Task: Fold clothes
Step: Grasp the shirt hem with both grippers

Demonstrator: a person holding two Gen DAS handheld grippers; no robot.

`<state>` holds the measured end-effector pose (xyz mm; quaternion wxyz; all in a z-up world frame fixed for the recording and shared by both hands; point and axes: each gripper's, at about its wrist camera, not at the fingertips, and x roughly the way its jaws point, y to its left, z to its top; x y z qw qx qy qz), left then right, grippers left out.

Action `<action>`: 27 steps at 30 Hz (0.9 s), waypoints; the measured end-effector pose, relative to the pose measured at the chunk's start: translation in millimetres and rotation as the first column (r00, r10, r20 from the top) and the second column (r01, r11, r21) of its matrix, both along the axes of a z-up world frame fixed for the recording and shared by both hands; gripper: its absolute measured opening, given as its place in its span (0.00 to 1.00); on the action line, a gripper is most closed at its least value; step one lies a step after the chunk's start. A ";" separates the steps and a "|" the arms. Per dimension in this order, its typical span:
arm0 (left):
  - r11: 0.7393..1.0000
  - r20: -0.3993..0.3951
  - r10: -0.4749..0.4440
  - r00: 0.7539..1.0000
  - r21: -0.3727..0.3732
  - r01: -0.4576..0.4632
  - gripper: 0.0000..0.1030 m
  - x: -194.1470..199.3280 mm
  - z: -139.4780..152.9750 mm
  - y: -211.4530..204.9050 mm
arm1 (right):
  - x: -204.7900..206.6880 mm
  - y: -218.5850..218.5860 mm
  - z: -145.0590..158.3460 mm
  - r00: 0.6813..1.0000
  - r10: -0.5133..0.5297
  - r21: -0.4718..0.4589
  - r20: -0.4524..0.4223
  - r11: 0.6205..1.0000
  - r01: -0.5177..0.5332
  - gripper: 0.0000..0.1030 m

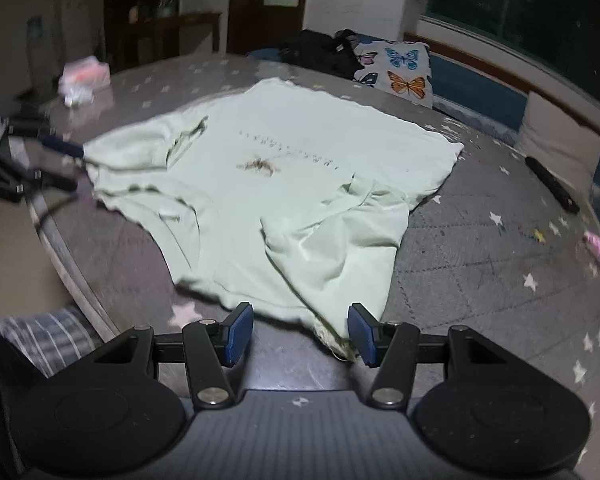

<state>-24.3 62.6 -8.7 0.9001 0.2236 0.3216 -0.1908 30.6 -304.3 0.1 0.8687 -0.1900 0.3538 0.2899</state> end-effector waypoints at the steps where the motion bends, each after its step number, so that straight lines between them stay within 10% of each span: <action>1: 1.000 0.003 -0.005 1.000 0.010 0.005 0.45 1.5 -0.8 -0.5 | 1.1 1.1 -1.6 1.000 0.004 -0.013 0.003 1.000 -0.004 0.52; 12: 0.997 -0.023 -0.073 0.997 0.037 0.074 0.46 24.6 -1.1 2.5 | 15.2 7.0 -6.9 0.999 0.026 -0.070 0.022 0.997 -0.025 0.26; 20: 0.993 -0.076 -0.112 0.991 0.024 0.114 0.43 34.4 0.5 10.0 | 19.0 7.3 -7.6 0.999 0.027 -0.078 0.032 0.997 -0.024 0.26; 27: 0.992 -0.152 -0.100 0.983 -0.098 0.085 0.07 49.1 2.6 19.5 | 24.8 8.0 -8.6 0.999 -0.010 -0.055 0.041 0.998 0.013 0.16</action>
